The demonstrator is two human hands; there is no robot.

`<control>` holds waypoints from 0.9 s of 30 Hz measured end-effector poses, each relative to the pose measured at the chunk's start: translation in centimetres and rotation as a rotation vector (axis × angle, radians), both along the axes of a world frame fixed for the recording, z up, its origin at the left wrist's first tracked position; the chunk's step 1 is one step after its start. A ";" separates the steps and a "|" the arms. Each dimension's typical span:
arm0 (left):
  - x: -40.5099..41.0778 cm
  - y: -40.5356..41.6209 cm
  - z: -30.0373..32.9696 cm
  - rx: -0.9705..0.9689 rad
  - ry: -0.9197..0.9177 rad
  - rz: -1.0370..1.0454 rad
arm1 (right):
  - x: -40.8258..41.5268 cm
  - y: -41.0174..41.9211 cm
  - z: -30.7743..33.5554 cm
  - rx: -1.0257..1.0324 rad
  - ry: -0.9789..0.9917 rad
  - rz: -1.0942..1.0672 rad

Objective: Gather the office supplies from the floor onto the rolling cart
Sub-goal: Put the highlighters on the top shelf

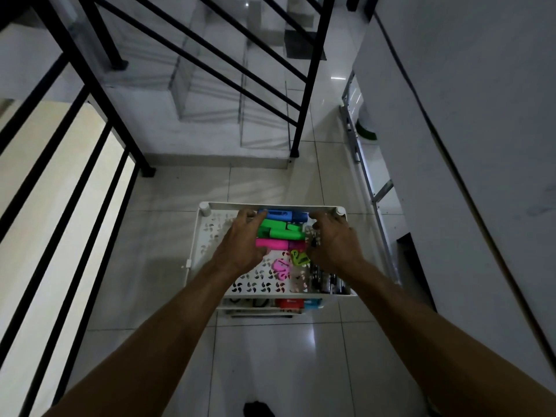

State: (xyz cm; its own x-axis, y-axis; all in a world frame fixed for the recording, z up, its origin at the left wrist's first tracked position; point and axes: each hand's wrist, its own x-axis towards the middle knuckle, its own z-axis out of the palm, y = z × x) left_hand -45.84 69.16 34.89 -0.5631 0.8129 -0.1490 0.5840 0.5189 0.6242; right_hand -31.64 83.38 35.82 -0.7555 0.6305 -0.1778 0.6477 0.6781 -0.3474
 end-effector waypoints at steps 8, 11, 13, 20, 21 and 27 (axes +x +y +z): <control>0.9 -4.9 2.0 -0.024 0.140 -0.046 | 1.6 -5.2 1.2 -0.021 0.113 -0.022; 1.7 -8.0 3.8 0.019 0.169 -0.047 | 2.5 -8.3 3.3 -0.011 0.167 -0.034; 2.6 -10.6 5.4 0.055 0.181 -0.053 | 3.4 -10.7 5.0 -0.042 0.208 -0.048; 8.3 -25.4 11.7 0.205 0.218 -0.077 | 10.4 -25.2 11.8 -0.114 0.361 -0.070; 9.2 -27.8 12.5 0.210 0.208 -0.079 | 11.5 -27.9 12.6 -0.100 0.364 -0.081; 13.8 -39.8 16.2 0.230 0.169 -0.100 | 16.8 -40.3 15.7 -0.110 0.377 -0.148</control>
State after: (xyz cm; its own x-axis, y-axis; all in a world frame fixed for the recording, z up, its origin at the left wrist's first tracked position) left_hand -32.07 29.39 51.08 -0.4800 0.8669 0.1346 0.7308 0.3102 0.6080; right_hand -14.82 43.07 51.54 -0.6832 0.7299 0.0219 0.5490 0.5331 -0.6438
